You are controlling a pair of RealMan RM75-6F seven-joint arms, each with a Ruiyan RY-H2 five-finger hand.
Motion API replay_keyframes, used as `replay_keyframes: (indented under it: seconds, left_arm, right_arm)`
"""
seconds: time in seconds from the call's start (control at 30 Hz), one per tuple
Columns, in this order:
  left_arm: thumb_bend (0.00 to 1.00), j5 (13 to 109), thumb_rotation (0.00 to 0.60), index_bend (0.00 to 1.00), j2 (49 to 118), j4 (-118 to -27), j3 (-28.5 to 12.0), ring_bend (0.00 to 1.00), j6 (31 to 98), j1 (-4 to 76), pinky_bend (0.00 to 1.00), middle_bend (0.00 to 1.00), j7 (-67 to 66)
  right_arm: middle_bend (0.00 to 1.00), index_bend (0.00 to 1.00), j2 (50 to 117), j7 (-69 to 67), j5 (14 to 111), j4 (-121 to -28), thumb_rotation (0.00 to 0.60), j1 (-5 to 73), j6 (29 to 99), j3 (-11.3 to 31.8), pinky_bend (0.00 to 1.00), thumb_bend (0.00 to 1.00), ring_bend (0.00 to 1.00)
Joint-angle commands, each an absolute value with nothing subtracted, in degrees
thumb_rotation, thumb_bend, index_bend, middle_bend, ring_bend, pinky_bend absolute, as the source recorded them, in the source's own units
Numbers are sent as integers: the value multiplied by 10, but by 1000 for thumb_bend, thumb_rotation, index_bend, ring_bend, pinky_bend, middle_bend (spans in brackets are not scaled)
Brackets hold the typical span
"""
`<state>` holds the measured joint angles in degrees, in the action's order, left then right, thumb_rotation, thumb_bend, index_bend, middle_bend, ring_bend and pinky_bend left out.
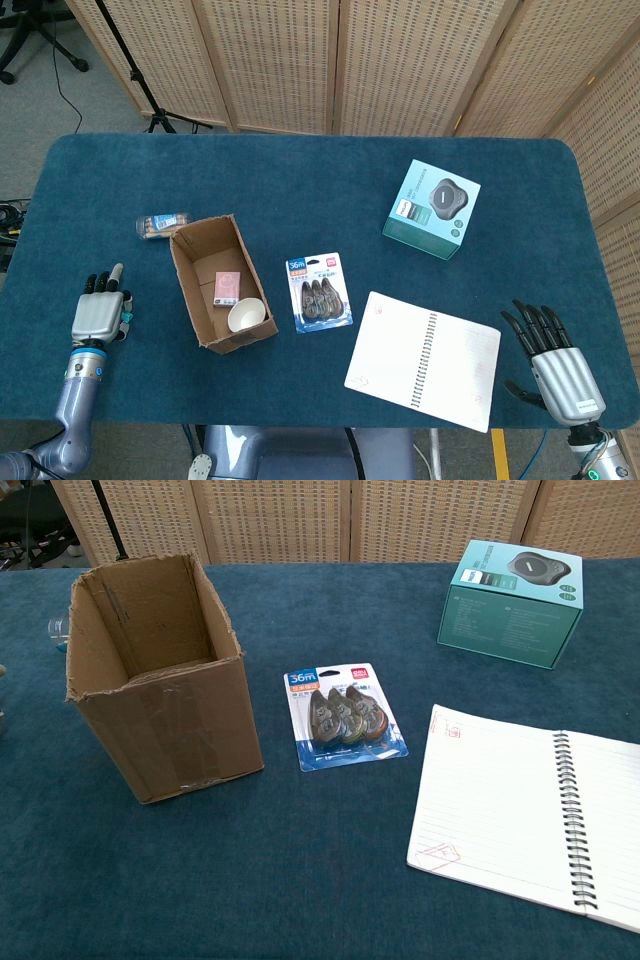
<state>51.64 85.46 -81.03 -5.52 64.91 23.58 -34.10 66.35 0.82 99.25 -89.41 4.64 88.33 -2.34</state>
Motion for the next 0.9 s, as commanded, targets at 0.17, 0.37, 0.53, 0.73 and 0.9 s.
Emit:
replay_keyframes:
  seconds: [0.17, 0.37, 0.53, 0.73, 0.9]
  left_arm:
    - [456, 518, 600, 622, 852, -813, -57, 0, 654, 235, 0, 0, -337]
    - [464, 546, 600, 622, 831, -851, -56, 0, 683, 228, 0, 0, -329]
    - [466, 586, 600, 622, 782, -931, -58, 0, 722, 215, 0, 0, -312]
    - [473, 673, 600, 622, 701, -1063, -64, 0, 790, 194, 0, 0, -280]
    - [476, 736, 600, 622, 648, -1148, -58, 0, 814, 182, 0, 0, -264]
  right_arm:
    - [0, 19, 664, 8, 992, -894, 600, 46, 883, -24, 0, 145, 0]
    - [0, 19, 663, 10, 991, -895, 600, 47, 881, -23, 0, 144, 0]
    - [0, 19, 663, 10, 990, -895, 600, 47, 880, -23, 0, 144, 0]
    - [0, 19, 664, 12, 991, -896, 600, 48, 879, -24, 0, 145, 0]
    - [0, 19, 665, 14, 990, -895, 600, 48, 878, -24, 0, 144, 0]
